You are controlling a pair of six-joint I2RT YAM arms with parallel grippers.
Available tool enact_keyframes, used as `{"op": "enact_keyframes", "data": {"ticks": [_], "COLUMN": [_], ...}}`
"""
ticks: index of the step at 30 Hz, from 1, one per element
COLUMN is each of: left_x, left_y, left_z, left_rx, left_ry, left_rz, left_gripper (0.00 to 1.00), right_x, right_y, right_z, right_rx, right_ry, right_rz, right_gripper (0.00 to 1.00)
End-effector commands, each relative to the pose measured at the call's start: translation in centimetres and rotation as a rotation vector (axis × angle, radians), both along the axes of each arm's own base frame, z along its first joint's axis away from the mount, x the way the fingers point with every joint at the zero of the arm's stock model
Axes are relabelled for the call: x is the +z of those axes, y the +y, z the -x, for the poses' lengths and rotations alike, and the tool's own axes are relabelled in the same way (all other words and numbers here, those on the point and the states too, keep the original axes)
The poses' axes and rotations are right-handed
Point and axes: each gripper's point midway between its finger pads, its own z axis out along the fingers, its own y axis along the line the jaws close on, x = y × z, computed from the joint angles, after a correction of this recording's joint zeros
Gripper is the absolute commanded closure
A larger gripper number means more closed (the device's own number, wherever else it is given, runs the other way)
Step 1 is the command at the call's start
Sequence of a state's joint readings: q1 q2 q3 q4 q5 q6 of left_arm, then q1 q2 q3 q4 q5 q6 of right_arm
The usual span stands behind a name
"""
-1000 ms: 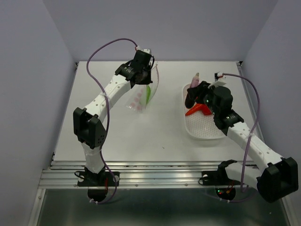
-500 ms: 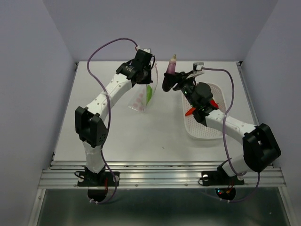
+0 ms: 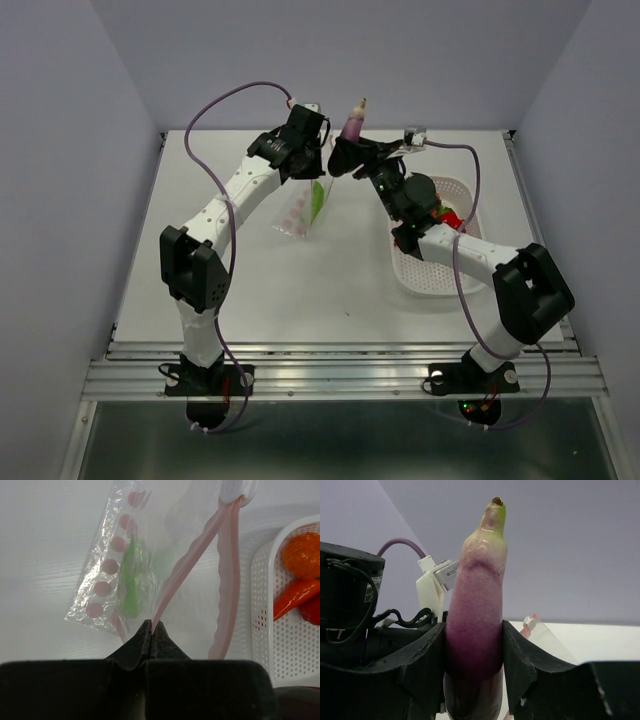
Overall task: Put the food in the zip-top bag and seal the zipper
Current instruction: Place the fake vegetable in the zipper food storage bag.
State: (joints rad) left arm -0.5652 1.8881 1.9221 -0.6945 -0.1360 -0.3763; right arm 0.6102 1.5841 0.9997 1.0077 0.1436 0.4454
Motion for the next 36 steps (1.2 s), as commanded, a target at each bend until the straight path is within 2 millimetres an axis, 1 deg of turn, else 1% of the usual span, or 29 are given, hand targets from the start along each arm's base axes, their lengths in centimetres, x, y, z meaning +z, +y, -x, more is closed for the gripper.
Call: {"op": "enact_keyframes", "data": {"ticks": [1, 2, 3, 6, 8, 10, 12, 14, 15, 16, 17, 18, 19, 20, 21, 22, 23, 24, 25, 26, 28, 32, 34, 35, 36], "left_x": [2.7, 2.9, 3.0, 3.3, 3.3, 3.6, 3.8, 3.9, 4.1, 4.1, 4.2, 4.3, 4.4, 4.5, 4.6, 4.6, 4.9, 4.9, 5.0, 5.1, 5.3, 5.4, 5.4, 5.4, 5.5], "left_y": [0.3, 0.4, 0.4, 0.5, 0.5, 0.7, 1.0, 1.1, 1.1, 1.0, 0.9, 0.9, 1.0, 1.0, 1.0, 1.2, 1.3, 1.3, 1.4, 1.4, 1.4, 1.6, 1.6, 1.6, 1.6], "left_z": [-0.5, -0.5, -0.4, -0.3, -0.2, -0.2, -0.2, -0.2, -0.2, -0.1, -0.1, -0.1, -0.2, -0.3, -0.3, -0.3, -0.3, -0.4, -0.5, -0.5, -0.6, -0.7, -0.6, -0.7, -0.6], "left_rx": [0.025, 0.027, 0.028, 0.032, 0.032, 0.038, 0.045, 0.046, 0.044, 0.040, 0.034, 0.037, 0.040, 0.044, 0.048, 0.054, 0.058, 0.061, 0.067, 0.070, 0.074, 0.083, 0.086, 0.085, 0.085], "left_ry": [-0.051, -0.057, -0.057, -0.055, -0.048, -0.051, -0.052, -0.054, -0.054, -0.052, -0.054, -0.056, -0.056, -0.056, -0.056, -0.055, -0.059, -0.058, -0.059, -0.059, -0.058, -0.057, -0.055, -0.054, -0.055], "left_rz": [0.031, 0.034, 0.038, 0.043, 0.046, 0.049, 0.050, 0.057, 0.065, 0.068, 0.076, 0.081, 0.084, 0.089, 0.093, 0.096, 0.102, 0.106, 0.111, 0.122, 0.136, 0.144, 0.147, 0.149, 0.154], "left_gripper": [1.00, 1.00, 1.00, 1.00, 1.00, 1.00, 1.00, 1.00, 1.00, 1.00, 1.00, 1.00, 1.00, 1.00, 1.00, 1.00, 1.00, 1.00, 1.00, 1.00, 1.00, 1.00, 1.00, 1.00, 1.00], "right_x": [4.0, 3.7, 2.9, 2.1, 1.2, 0.7, -0.4, -0.8, -1.5, -1.9, -2.1, -2.8, -3.0, -3.7, -3.9, -4.4, -4.7, -5.0, -5.3, -5.9, -6.3, -6.6, -7.2, -7.8, -8.3], "right_y": [0.3, 0.5, 0.6, 0.4, 0.7, 0.9, 0.8, 0.7, 0.8, 1.3, 1.3, 1.3, 1.7, 1.6, 2.1, 2.1, 2.7, 2.7, 3.2, 3.1, 3.8, 4.0, 3.9, 3.9, 4.2], "right_z": [0.0, -0.2, -0.8, -1.3, -2.1, -2.4, -2.9, -2.8, -2.9, -2.7, -2.7, -2.7, -2.3, -2.2, -1.7, -1.7, -1.2, -1.1, -0.6, -0.6, 0.2, 1.0, 1.1, 1.0, 1.2], "right_rx": [-0.014, -0.015, -0.026, -0.052, -0.060, -0.062, -0.083, -0.087, -0.092, -0.084, -0.084, -0.088, -0.080, -0.083, -0.072, -0.072, -0.058, -0.059, -0.050, -0.058, -0.052, -0.053, -0.068, -0.070, -0.071], "right_ry": [-0.099, -0.093, -0.076, -0.078, -0.061, -0.055, -0.039, -0.039, -0.034, -0.030, -0.028, -0.022, -0.026, -0.023, -0.021, -0.014, -0.017, -0.016, -0.015, -0.017, -0.013, -0.010, 0.014, 0.034, 0.048], "right_rz": [-0.105, -0.103, -0.102, -0.119, -0.118, -0.112, -0.095, -0.089, -0.067, -0.052, -0.038, -0.012, -0.004, 0.022, 0.031, 0.048, 0.071, 0.084, 0.102, 0.136, 0.159, 0.189, 0.200, 0.217, 0.233], "right_gripper": [0.78, 0.78, 0.78, 0.78, 0.78, 0.78, 0.78, 0.78, 0.78, 0.78, 0.78, 0.78, 0.77, 0.77, 0.77, 0.76, 0.75, 0.75, 0.74, 0.73, 0.73, 0.71, 0.71, 0.70, 0.65]}}
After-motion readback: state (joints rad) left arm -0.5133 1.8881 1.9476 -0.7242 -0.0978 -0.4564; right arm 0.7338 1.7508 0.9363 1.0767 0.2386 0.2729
